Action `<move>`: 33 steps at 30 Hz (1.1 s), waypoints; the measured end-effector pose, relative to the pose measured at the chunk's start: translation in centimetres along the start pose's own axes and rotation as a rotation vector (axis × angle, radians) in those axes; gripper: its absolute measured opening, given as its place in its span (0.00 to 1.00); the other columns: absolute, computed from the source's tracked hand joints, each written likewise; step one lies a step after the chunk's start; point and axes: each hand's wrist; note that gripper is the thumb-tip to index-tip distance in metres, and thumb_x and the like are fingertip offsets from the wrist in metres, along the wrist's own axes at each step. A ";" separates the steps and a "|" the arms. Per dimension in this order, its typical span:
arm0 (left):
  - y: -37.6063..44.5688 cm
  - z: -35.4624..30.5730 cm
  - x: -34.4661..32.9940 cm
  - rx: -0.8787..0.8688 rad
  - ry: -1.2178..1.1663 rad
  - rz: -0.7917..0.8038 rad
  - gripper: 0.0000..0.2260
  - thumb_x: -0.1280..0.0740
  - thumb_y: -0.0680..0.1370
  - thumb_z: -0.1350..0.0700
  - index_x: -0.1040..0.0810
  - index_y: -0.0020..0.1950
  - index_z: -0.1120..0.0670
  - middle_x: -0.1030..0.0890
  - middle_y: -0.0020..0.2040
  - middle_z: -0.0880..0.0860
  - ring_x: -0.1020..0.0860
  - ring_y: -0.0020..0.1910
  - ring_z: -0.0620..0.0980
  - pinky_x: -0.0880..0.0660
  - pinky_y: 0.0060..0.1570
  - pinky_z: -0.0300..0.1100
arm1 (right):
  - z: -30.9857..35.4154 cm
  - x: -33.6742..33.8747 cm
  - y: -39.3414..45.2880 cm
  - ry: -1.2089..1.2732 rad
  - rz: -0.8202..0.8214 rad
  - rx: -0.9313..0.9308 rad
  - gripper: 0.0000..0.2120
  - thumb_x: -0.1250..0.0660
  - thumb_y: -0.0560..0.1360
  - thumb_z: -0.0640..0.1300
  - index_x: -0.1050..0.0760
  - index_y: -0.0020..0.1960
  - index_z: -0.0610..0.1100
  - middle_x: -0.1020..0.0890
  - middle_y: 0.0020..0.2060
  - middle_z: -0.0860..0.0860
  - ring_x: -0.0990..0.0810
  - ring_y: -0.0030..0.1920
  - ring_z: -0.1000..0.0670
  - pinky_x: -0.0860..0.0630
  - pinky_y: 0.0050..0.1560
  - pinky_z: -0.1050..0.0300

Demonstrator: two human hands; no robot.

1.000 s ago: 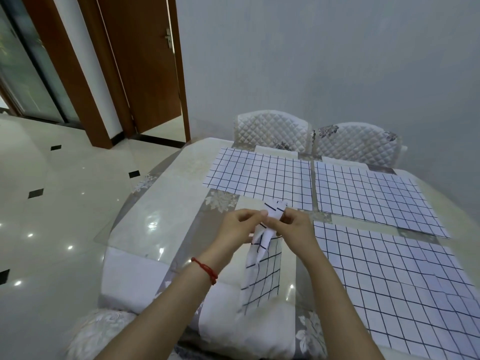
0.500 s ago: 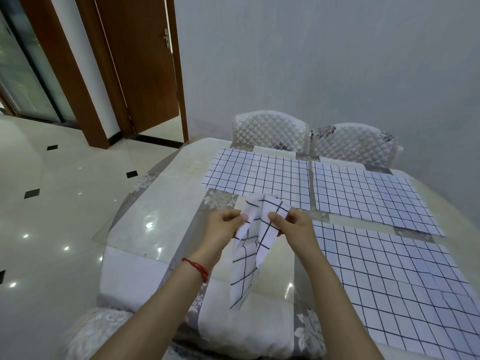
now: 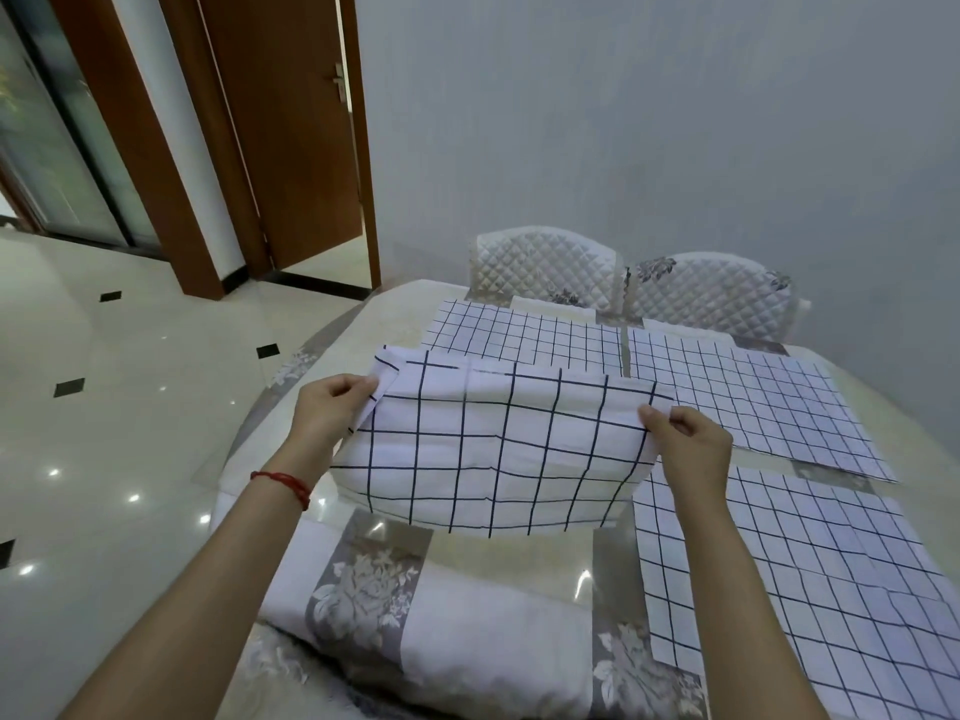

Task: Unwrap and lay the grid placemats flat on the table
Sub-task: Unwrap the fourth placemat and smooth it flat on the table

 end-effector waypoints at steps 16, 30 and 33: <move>1.3 1.3 0.3 0.149 -0.098 0.068 0.11 0.39 0.78 0.50 0.22 0.44 0.55 0.21 0.41 0.53 0.24 0.42 0.52 0.27 0.42 0.43 | 0.9 -0.6 0.4 0.004 -0.061 0.016 0.08 0.28 0.70 0.42 0.24 0.36 0.40 0.25 0.28 0.50 0.28 0.30 0.56 0.30 0.31 0.75; -4.7 -3.0 -9.2 -0.364 0.211 0.598 0.15 0.26 0.69 0.52 0.20 0.54 0.51 0.18 0.52 0.45 0.22 0.53 0.37 0.29 0.57 0.33 | 5.0 -5.3 -2.5 -0.369 0.429 0.334 0.05 0.31 0.71 0.42 0.21 0.36 0.46 0.19 0.32 0.55 0.23 0.35 0.57 0.29 0.36 0.70; -4.9 -3.4 -10.1 -0.450 0.164 0.494 0.08 0.29 0.72 0.55 0.18 0.46 0.58 0.16 0.43 0.57 0.20 0.44 0.44 0.24 0.50 0.38 | 5.6 -5.1 -2.7 -0.364 0.459 0.352 0.05 0.30 0.71 0.44 0.20 0.38 0.45 0.19 0.31 0.51 0.24 0.34 0.55 0.30 0.34 0.70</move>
Point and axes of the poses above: each hand's wrist, its own y-axis towards the middle knuckle, its own x-axis out of the back of the hand, z = x × y
